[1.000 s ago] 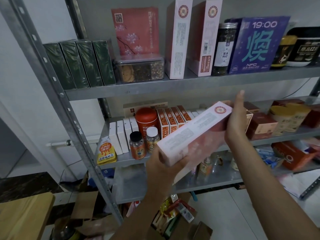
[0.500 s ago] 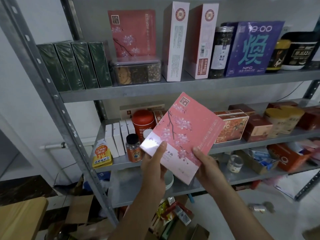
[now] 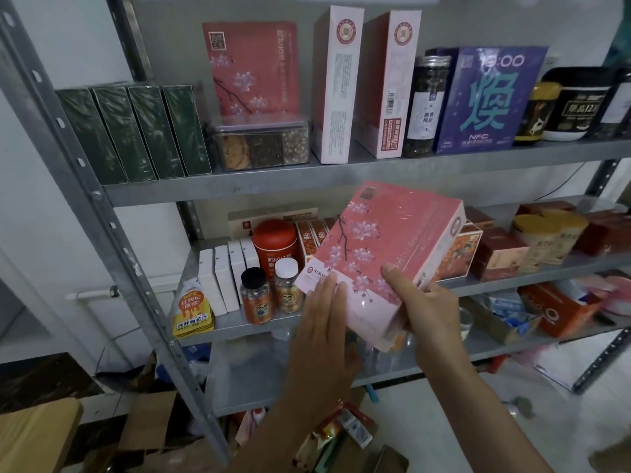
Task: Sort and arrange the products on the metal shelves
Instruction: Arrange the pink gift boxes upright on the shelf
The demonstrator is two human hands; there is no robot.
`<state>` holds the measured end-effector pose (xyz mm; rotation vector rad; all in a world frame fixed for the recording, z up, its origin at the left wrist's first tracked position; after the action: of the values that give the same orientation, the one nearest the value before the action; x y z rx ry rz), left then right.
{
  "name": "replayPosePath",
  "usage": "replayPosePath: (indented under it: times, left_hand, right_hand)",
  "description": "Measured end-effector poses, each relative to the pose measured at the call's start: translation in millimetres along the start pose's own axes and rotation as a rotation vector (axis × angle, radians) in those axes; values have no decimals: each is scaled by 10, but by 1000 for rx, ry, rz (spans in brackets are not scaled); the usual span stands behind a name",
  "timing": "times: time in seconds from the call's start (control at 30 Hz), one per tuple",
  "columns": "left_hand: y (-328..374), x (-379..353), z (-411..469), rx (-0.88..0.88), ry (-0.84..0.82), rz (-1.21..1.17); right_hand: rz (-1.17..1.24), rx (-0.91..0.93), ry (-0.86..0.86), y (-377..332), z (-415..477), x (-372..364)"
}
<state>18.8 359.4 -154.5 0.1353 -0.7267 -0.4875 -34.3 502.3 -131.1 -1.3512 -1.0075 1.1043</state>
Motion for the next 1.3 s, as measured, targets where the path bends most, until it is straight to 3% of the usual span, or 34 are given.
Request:
replayPosePath:
  times: [0.17,0.27,0.33,0.43,0.5,0.57,0.67,0.73,0.9,1.07,1.2,1.3]
  left_hand:
    - [10,204,192,-7,239,-12]
    - [-95,304,277,83,247,-220]
    - [-184,327,317,194,206,-467]
    - [-335,238,323,427,88,-657]
    - [-424,96,302,599,-32,-809]
    - [-475,-6,311,672,-121,-947]
    - [-409,-34,376,669,-217,-1149]
    - [-352,-46,398,695,-214,-1258]
    - [-294,-122,535,902,-81,-1487]
    - [-345,-181,677,1193,-49,-1516]
    - [-240,-234,838,1255,-97,-1568]
    - [-7,-253,1005,1145,-214,-1725]
  right_hand:
    - [-3,-13,-200,-193,-177,-78]
    - [-75,86,-367,-389,-267,-23]
    - [-169,202,-341,-480,-216,116]
    - [-313,418,-95,-636,27,439]
    - [-353,563,-65,-783,190,560]
    - [-410,644,-139,-895,341,597]
    - [-390,604,-378,-1006,464,520]
    - [-422,569,-441,-1078,464,474]
    - [-429,628,-372,-1222,307,368]
    - [-76,653,-136,-1170,59,456]
    - [146,648,-16,-967,-150,349]
    - [184,719,61,-825,-210,166]
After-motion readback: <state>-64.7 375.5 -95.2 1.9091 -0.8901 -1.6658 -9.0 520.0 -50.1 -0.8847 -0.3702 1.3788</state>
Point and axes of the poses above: each hand's wrist, its own z-axis towards the middle knuckle, its own x-axis out of the back of the hand, y = z × x, the point moved 6 cm from there along z, towards the middle knuckle, and after that the axes turned 2 degrees about x, right-handed, at the moved point
